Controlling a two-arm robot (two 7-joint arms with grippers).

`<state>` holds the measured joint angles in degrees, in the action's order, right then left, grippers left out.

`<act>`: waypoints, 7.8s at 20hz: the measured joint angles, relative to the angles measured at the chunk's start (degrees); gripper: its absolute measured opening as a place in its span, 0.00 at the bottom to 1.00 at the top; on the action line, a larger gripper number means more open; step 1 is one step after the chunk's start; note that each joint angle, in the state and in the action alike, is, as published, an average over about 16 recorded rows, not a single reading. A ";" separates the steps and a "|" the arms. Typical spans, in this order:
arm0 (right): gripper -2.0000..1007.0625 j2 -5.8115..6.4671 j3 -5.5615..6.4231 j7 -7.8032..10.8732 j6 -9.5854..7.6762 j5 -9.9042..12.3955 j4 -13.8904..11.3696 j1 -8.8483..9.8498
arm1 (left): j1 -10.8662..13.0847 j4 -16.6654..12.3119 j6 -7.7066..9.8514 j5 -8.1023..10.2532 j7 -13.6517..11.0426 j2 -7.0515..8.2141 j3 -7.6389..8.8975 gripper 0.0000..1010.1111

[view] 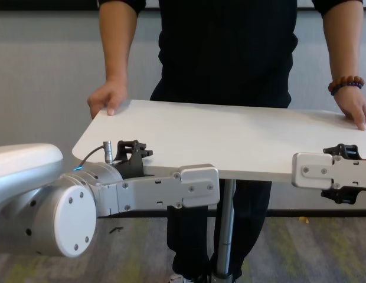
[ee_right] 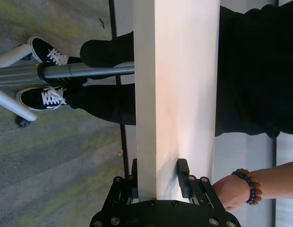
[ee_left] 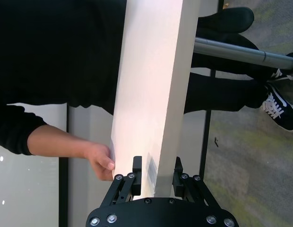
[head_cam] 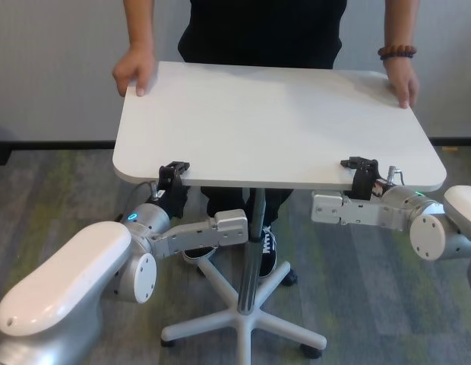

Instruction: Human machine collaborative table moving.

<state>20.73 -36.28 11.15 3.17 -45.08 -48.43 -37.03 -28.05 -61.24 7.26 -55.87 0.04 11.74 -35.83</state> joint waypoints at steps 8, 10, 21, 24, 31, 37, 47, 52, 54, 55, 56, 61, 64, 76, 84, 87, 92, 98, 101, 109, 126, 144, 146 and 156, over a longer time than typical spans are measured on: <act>0.44 -0.62 -0.71 -0.22 0.29 0.24 1.68 -0.70 | -0.64 1.96 0.39 -0.03 -0.02 -0.27 -0.31 0.38; 0.44 -0.80 -0.88 -0.30 0.40 0.31 2.17 -0.88 | -0.78 2.35 0.53 -0.07 -0.07 -0.32 -0.41 0.38; 0.44 -1.84 -1.66 -0.72 1.07 0.73 4.86 -1.84 | -1.50 3.82 1.13 -0.28 -0.79 -0.55 -0.94 0.38; 0.44 -2.05 -1.84 -0.76 1.20 0.86 5.38 -2.03 | -1.68 4.18 1.23 -0.31 -0.98 -0.62 -1.08 0.38; 0.44 -2.35 -2.07 -0.71 1.46 1.19 6.03 -2.28 | -2.03 5.00 0.96 -0.10 -1.24 -0.77 -1.32 0.38; 0.44 -2.42 -2.10 -0.61 1.58 1.39 6.10 -2.33 | -2.07 5.20 0.64 0.10 -1.29 -0.79 -1.41 0.38; 0.44 -2.43 -2.06 -0.50 1.61 1.39 6.06 -2.32 | -1.96 5.22 0.52 0.20 -1.35 -0.80 -1.42 0.37; 0.45 -2.42 -2.05 -0.44 1.59 1.35 6.03 -2.30 | -1.91 5.21 0.62 0.17 -1.37 -0.82 -1.41 0.38; 0.47 -2.42 -2.04 -0.42 1.58 1.34 6.02 -2.28 | -1.91 5.20 0.65 0.16 -1.37 -0.82 -1.41 0.38; 0.48 -2.41 -2.04 -0.40 1.57 1.33 6.02 -2.28 | -1.90 5.20 0.67 0.16 -1.37 -0.83 -1.40 0.39; 0.49 -2.41 -2.04 -0.38 1.56 1.32 6.01 -2.27 | -1.90 5.19 0.68 0.15 -1.37 -0.83 -1.40 0.39; 0.59 -2.39 -2.03 -0.30 1.50 1.28 6.01 -2.22 | -1.88 5.16 0.73 0.13 -1.37 -0.84 -1.38 0.46; 0.68 -2.38 -2.02 -0.25 1.46 1.25 6.02 -2.20 | -1.86 5.10 0.74 0.12 -1.42 -0.83 -1.37 0.52; 0.96 -0.55 -2.22 1.65 -0.30 1.07 -0.10 0.48 | 1.43 -1.78 0.74 1.18 -4.20 2.38 -0.58 0.86; 0.99 2.40 -1.67 4.05 -3.77 1.33 -11.59 6.37 | 7.05 -11.00 0.90 2.55 -7.02 7.02 1.06 0.98; 0.99 3.34 -1.10 4.63 -5.07 1.64 -15.80 8.92 | 9.18 -14.04 0.96 3.27 -8.03 8.60 1.96 0.99; 0.99 4.21 0.02 4.95 -6.50 2.27 -20.96 12.62 | 12.34 -18.18 1.00 4.57 -9.82 10.87 3.55 0.99; 0.99 4.66 1.63 4.83 -7.49 3.26 -25.98 16.65 | 15.77 -22.34 0.83 7.19 -12.62 13.13 5.77 0.99; 0.99 4.67 2.35 4.65 -7.80 3.70 -28.17 18.40 | 17.40 -24.23 0.81 8.87 -14.28 14.18 6.95 0.99; 0.99 3.83 4.71 3.50 -7.94 5.70 -33.25 22.75 | 22.04 -29.49 1.77 15.31 -20.03 16.67 10.61 0.99; 0.99 -1.16 10.51 -0.11 -2.95 15.38 -38.90 30.31 | 31.00 -41.61 9.77 34.31 -28.82 18.52 21.41 0.99; 0.99 -3.92 14.57 -2.49 0.43 20.76 -43.12 34.40 | 32.27 -50.55 10.90 43.55 -29.19 19.63 26.46 0.99; 0.99 -4.28 14.70 -2.57 0.96 21.23 -42.80 34.49 | 32.21 -50.88 10.90 44.32 -29.30 19.78 26.62 0.99; 0.99 -5.04 14.60 -2.24 2.22 22.34 -40.78 34.27 | 31.84 -51.99 11.31 46.26 -28.90 20.30 25.89 0.99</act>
<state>15.70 -21.69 8.91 5.39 -22.74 -89.21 -2.76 3.78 -113.23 18.57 -9.61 -28.86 32.04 -9.94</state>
